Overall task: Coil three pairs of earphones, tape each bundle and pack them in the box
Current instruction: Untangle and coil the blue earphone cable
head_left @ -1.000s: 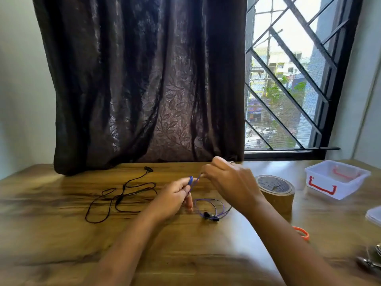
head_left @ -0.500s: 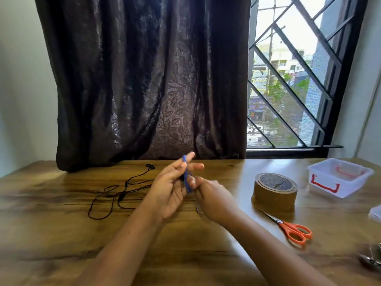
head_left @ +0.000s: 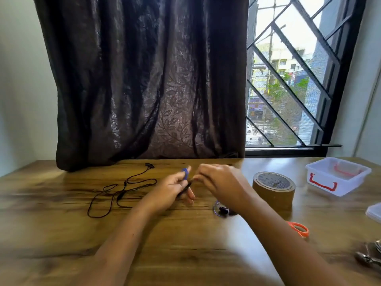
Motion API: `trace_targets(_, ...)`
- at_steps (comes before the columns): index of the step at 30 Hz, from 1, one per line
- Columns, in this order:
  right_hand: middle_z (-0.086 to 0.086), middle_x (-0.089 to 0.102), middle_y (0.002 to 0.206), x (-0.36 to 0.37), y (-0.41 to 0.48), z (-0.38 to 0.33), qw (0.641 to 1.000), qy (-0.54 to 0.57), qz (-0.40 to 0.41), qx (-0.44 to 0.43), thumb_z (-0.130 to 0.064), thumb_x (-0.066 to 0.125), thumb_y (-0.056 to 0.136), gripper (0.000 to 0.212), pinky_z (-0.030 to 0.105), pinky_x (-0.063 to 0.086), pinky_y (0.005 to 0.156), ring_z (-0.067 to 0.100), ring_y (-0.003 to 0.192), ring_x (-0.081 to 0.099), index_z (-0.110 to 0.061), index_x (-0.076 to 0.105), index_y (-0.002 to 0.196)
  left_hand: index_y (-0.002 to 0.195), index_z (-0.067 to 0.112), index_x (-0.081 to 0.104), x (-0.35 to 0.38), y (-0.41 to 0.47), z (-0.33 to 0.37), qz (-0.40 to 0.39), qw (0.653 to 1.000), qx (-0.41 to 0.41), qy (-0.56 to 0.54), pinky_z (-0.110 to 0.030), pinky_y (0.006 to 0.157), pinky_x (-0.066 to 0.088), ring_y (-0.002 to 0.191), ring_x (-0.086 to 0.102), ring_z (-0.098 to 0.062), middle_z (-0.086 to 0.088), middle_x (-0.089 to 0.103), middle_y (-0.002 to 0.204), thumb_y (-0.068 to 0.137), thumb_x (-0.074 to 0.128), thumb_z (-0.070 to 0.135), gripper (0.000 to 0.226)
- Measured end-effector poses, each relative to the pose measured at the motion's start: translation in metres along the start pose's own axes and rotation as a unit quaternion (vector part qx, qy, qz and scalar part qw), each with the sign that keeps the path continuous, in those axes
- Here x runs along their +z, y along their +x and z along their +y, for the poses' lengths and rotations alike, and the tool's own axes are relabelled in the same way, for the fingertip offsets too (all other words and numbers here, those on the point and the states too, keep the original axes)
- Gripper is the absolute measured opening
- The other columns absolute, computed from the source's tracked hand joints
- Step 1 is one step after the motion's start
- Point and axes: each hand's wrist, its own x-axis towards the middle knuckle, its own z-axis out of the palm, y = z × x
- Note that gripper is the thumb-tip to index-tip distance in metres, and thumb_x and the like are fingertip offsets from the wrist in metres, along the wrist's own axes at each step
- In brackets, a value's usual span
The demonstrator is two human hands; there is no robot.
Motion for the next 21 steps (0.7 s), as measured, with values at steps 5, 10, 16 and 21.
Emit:
trace_targets(5,-0.016,0.061,0.079,-0.005,-0.002,0.019,0.988,0.095,0.115,0.051,-0.056,0.047,0.085,0.029,0.027,0.047,0.059,0.003,0.072,0.058,-0.032,0.064,0.086,0.102,0.01,0.066,0.018,-0.012,0.021,-0.057,0.972,-0.021,-0.228,-0.036,0.076,0.054,0.038,0.041,-0.012,-0.004,0.045,0.05,0.101,0.028,0.013,0.038)
trace_targets(10,-0.02,0.056,0.071,0.009,-0.002,0.024,0.977,0.158,0.122,0.071,-0.042,0.057,0.09,0.014,0.03,0.048,0.06,0.0,0.069,0.055,-0.032,0.065,0.082,0.094,0.0,0.059,0.024,-0.016,0.024,-0.103,0.941,-0.028,-0.32,-0.03,0.056,0.052,0.029,0.026,-0.007,0.0,0.033,0.042,0.1,0.025,0.016,0.038)
trace_targets(16,-0.016,0.055,0.061,0.022,0.001,0.011,0.95,0.25,0.138,0.124,-0.027,0.052,0.086,0.019,0.032,0.042,0.057,0.001,0.06,0.05,-0.038,0.056,0.072,0.109,0.003,0.066,0.024,-0.016,0.03,-0.081,0.905,0.033,-0.417,-0.029,0.064,0.054,0.034,0.037,-0.008,-0.002,0.042,0.046,0.092,0.035,0.02,0.04)
trace_targets(21,-0.008,0.065,0.085,0.04,-0.009,-0.008,0.978,0.17,-0.028,0.12,-0.028,0.044,0.095,0.016,0.034,0.046,0.062,0.018,0.081,0.062,-0.032,0.059,0.091,0.122,0.013,0.055,0.014,-0.011,0.028,0.046,0.901,0.076,-0.425,-0.026,0.067,0.054,0.055,0.061,-0.013,-0.008,0.07,0.076,0.1,0.029,0.014,0.034)
